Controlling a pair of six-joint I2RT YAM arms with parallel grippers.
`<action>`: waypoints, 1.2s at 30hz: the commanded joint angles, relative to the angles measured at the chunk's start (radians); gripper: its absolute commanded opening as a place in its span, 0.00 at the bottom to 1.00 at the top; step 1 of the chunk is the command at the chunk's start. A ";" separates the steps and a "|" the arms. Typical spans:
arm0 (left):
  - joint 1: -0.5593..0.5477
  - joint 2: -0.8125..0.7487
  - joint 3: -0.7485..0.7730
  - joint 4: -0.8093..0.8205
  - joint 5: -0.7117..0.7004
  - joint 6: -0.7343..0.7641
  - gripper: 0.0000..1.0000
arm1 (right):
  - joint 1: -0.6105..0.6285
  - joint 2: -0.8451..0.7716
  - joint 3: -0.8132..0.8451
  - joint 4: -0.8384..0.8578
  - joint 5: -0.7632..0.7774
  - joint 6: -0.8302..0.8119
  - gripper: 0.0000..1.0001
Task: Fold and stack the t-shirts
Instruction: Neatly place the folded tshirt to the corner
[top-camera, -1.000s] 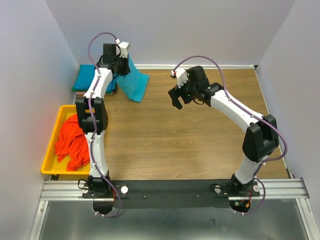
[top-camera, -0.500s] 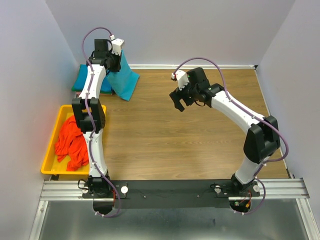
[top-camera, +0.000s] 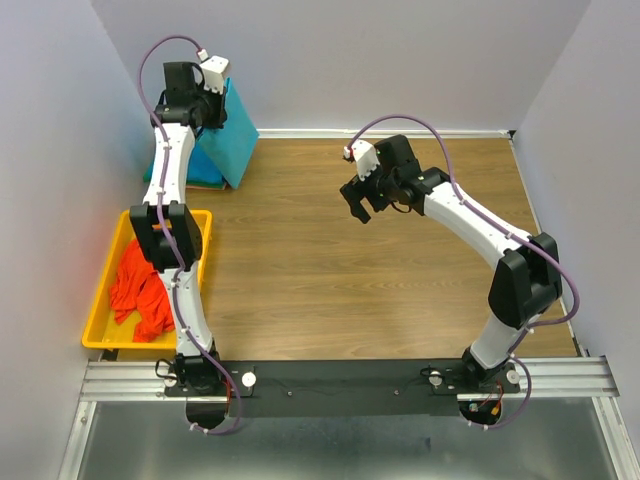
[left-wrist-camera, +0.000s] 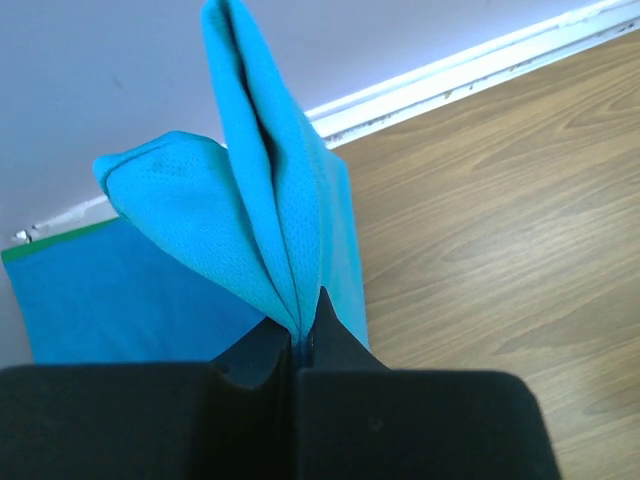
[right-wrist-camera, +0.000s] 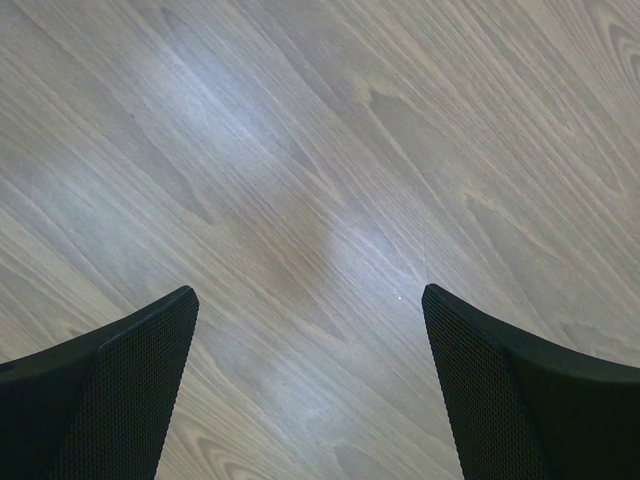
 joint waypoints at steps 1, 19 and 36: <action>0.006 -0.072 0.054 0.021 0.046 -0.021 0.00 | -0.005 -0.029 -0.007 -0.021 0.020 -0.014 1.00; 0.088 -0.049 0.032 0.018 0.115 -0.059 0.00 | -0.005 -0.020 0.000 -0.029 0.015 -0.005 1.00; 0.199 0.100 0.073 0.034 0.136 0.013 0.00 | -0.004 0.006 -0.010 -0.040 0.023 -0.013 1.00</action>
